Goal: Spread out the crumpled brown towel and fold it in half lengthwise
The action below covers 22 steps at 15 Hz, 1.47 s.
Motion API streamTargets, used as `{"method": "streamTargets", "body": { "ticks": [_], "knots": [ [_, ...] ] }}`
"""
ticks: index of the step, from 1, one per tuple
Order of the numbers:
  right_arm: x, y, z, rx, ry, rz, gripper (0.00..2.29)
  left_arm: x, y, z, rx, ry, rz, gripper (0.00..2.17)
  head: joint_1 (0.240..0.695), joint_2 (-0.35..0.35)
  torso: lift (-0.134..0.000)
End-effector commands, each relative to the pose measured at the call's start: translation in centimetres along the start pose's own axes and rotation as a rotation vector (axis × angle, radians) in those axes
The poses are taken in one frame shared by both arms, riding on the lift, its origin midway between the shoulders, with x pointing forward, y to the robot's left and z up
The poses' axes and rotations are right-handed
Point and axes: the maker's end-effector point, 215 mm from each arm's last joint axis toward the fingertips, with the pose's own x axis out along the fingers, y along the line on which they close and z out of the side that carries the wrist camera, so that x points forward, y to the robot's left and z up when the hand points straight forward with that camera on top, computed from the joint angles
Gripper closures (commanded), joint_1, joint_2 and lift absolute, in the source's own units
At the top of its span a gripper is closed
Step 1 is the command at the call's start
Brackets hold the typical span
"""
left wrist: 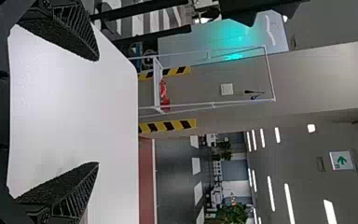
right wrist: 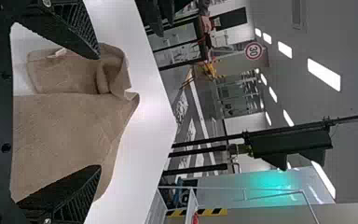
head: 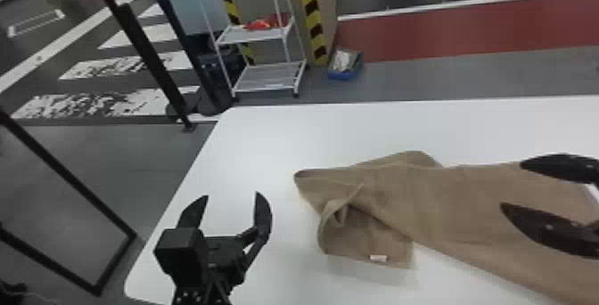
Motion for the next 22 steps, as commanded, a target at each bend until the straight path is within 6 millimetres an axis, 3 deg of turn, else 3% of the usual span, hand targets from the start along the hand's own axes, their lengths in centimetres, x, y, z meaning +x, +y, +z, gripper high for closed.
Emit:
{"method": "streamTargets", "body": {
  "ticks": [1,3,4,7,9,10,12,14,16,18,20,22],
  "knots": [
    [-5.6,-1.0,-1.0,-0.082,0.031,-0.054,0.07,-0.1,-0.2,0.2,-0.004,-0.002,-0.001,0.10,0.695,0.301,-0.125],
    [-9.7,-1.3,-2.1,-0.105,0.069,-0.085,0.09,-0.4,-1.0,0.3,-0.004,-0.009,-0.022,0.09,0.695,0.258,-0.125],
    [-11.4,-1.6,-2.5,-0.124,0.093,-0.108,0.09,-0.6,-1.6,0.2,-0.008,-0.006,-0.036,0.09,0.695,0.203,-0.125],
    [-16.4,-2.9,-3.3,-0.124,0.122,-0.202,0.10,-1.8,-4.8,1.7,0.017,-0.030,-0.129,0.10,0.695,0.116,-0.125],
    [-19.2,-3.9,-3.5,-0.115,0.133,-0.266,0.10,-3.4,-8.0,3.4,0.055,-0.058,-0.214,0.10,0.695,0.051,-0.125],
    [-20.5,-4.2,-3.6,-0.112,0.136,-0.290,0.10,-4.2,-9.7,3.8,0.066,-0.066,-0.257,0.10,0.695,-0.031,-0.125],
    [-22.8,-4.7,-3.0,-0.119,0.133,-0.338,0.10,-5.7,-13.2,4.4,0.098,-0.073,-0.333,0.10,0.695,-0.121,-0.125],
    [-23.7,-4.3,-2.9,-0.155,0.195,-0.341,0.10,-6.5,-15.3,3.4,0.114,-0.033,-0.383,0.10,0.695,-0.198,-0.125],
    [-23.8,-3.7,-4.4,-0.249,0.352,-0.323,0.10,-6.8,-16.1,2.6,0.113,0.001,-0.401,0.10,0.695,-0.258,-0.125],
    [-25.3,-3.9,-5.3,-0.266,0.427,-0.338,0.12,-7.4,-16.9,1.8,0.121,0.046,-0.416,0.12,0.695,-0.298,-0.125],
    [-27.9,-4.6,-6.5,-0.289,0.499,-0.380,0.13,-7.9,-18.0,1.0,0.132,0.083,-0.432,0.13,0.695,-0.319,-0.125],
    [-31.8,-5.9,-7.6,-0.250,0.521,-0.455,0.13,-8.2,-19.2,0.6,0.122,0.110,-0.450,0.14,0.695,-0.350,-0.125]
  ]
}}
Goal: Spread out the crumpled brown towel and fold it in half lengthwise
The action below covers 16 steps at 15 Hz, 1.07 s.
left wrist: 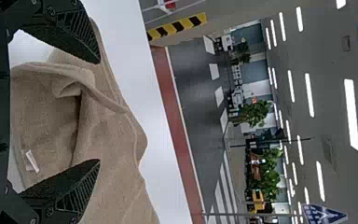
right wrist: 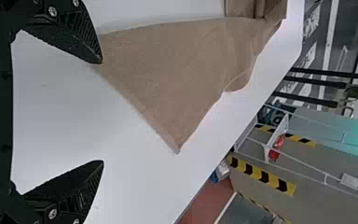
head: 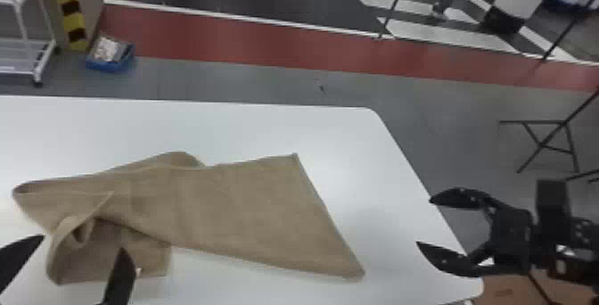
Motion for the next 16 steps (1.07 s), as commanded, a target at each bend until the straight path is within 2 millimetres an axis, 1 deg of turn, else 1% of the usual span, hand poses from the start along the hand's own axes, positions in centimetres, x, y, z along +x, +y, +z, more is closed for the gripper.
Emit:
{"method": "streamTargets", "body": {
  "ticks": [1,2,3,4,5,6,8,9,10,11,13,16],
  "knots": [
    [-2.6,-2.2,-3.5,0.060,0.033,-0.075,0.13,0.4,-1.6,0.2,-0.017,0.014,-0.025,0.15,0.695,-0.350,-0.125],
    [-3.5,-2.8,-4.3,0.090,0.031,-0.103,0.13,0.6,-2.4,0.4,-0.027,0.019,-0.037,0.16,0.695,-0.350,-0.125],
    [-4.4,-3.2,-5.3,0.116,0.032,-0.133,0.13,0.9,-3.4,1.1,-0.029,0.008,-0.055,0.20,0.695,-0.350,-0.125],
    [-4.8,-3.3,-5.9,0.134,0.034,-0.147,0.13,1.1,-4.1,1.3,-0.028,0.009,-0.075,0.21,0.695,-0.350,-0.125],
    [-4.9,-3.2,-6.0,0.141,0.031,-0.151,0.13,1.2,-5.1,0.6,-0.029,0.040,-0.107,0.21,0.695,-0.350,-0.125],
    [-4.9,-3.2,-6.0,0.142,0.029,-0.152,0.13,1.2,-6.1,-0.8,-0.032,0.096,-0.143,0.21,0.695,-0.350,-0.125],
    [-4.8,-3.1,-5.7,0.140,0.022,-0.153,0.13,0.6,-7.7,-3.0,-0.028,0.172,-0.216,0.21,0.695,-0.350,-0.125],
    [-4.7,-2.9,-5.7,0.143,0.018,-0.153,0.13,0.3,-8.6,-4.4,-0.020,0.231,-0.254,0.21,0.695,-0.350,-0.125],
    [-4.6,-2.8,-5.7,0.147,0.014,-0.153,0.13,0.2,-8.5,-4.7,-0.019,0.252,-0.262,0.21,0.695,-0.350,-0.125],
    [-4.6,-2.7,-5.7,0.149,0.013,-0.154,0.13,0.2,-8.7,-4.6,-0.020,0.252,-0.273,0.21,0.695,-0.350,-0.125],
    [-4.5,-2.3,-5.8,0.153,0.013,-0.149,0.13,0.4,-9.3,-3.4,-0.027,0.230,-0.282,0.21,0.695,-0.350,-0.125],
    [-5.1,-2.0,-6.1,0.159,0.019,-0.156,0.13,0.7,-12.2,-1.3,-0.034,0.193,-0.328,0.21,0.695,-0.350,-0.125]
  ]
}}
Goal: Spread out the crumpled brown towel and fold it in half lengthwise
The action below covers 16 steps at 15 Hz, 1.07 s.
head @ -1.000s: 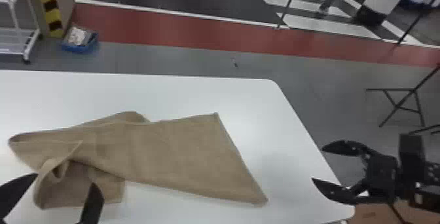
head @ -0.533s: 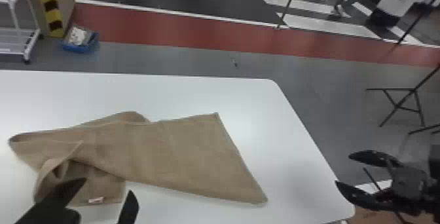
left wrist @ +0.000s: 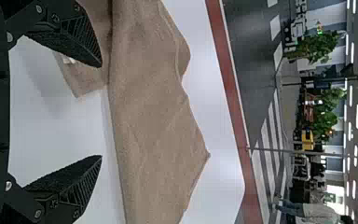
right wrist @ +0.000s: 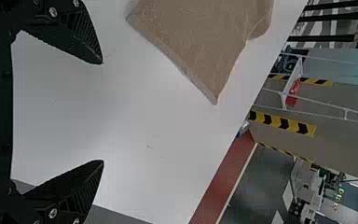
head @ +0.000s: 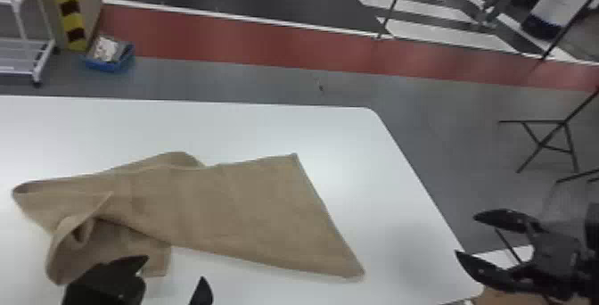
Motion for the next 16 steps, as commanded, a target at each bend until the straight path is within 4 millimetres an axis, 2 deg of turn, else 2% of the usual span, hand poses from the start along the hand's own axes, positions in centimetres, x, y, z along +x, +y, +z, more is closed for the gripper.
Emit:
{"method": "streamTargets", "body": {
  "ticks": [1,2,4,7,9,16],
  "knots": [
    [-0.3,0.2,-0.3,0.004,0.004,0.000,0.13,0.8,-2.5,1.4,0.011,-0.018,-0.040,0.21,0.695,-0.350,-0.125],
    [-0.3,0.3,-0.4,0.005,0.006,0.001,0.13,1.0,-3.3,1.8,0.013,-0.024,-0.053,0.21,0.695,-0.350,-0.125],
    [-0.4,0.3,-0.4,0.006,0.007,0.000,0.13,1.8,-4.3,1.3,0.018,0.013,-0.078,0.21,0.695,-0.350,-0.125],
    [-0.6,0.2,-0.5,0.008,0.007,-0.005,0.13,3.1,-3.9,-1.1,0.035,0.087,-0.097,0.21,0.695,-0.350,-0.125],
    [-0.7,0.0,-0.8,0.013,0.009,-0.006,0.13,3.9,-3.0,-2.8,0.035,0.142,-0.091,0.21,0.695,-0.350,-0.125],
    [-0.7,-0.1,-0.9,0.020,0.007,-0.009,0.13,5.1,1.3,-4.0,0.029,0.167,-0.017,0.21,0.695,-0.350,-0.125]
  ]
}}
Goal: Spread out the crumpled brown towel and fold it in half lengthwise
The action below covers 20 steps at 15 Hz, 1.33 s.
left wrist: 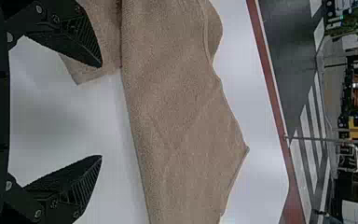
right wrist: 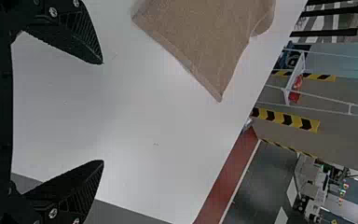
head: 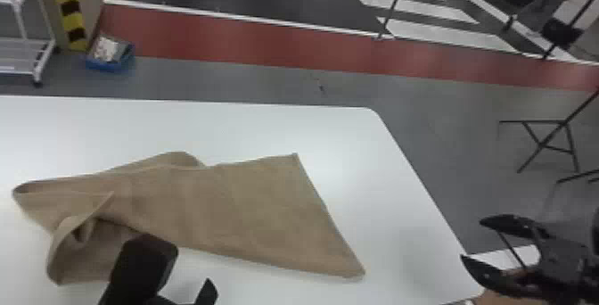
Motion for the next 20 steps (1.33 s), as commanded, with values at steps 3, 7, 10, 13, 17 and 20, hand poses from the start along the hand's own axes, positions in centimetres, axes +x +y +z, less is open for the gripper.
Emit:
{"method": "streamTargets", "body": {
  "ticks": [3,7,10,13,17,20],
  "knots": [
    [0.1,0.0,0.0,0.004,-0.003,0.002,0.13,0.0,2.3,-0.5,-0.006,0.009,0.035,0.33,0.695,-0.350,-0.125],
    [0.2,-0.2,0.1,0.006,-0.010,-0.002,0.13,0.0,3.1,-1.5,-0.010,0.031,0.039,0.33,0.695,-0.350,-0.125],
    [0.3,-0.3,0.1,0.010,-0.014,-0.004,0.13,0.0,3.4,-2.2,-0.015,0.046,0.040,0.33,0.695,-0.350,-0.125],
    [0.4,-0.3,0.2,0.010,-0.014,-0.002,0.13,0.1,3.7,-2.5,-0.020,0.051,0.048,0.45,0.695,-0.350,-0.125],
    [0.6,-0.2,0.3,0.008,-0.018,0.002,0.13,0.2,4.2,-1.9,-0.012,0.033,0.070,0.72,0.695,-0.350,-0.125],
    [1.1,0.1,0.8,-0.006,-0.018,0.015,0.13,0.1,4.4,-2.0,-0.004,0.037,0.074,1.30,0.695,-0.350,-0.125]
  ]
}}
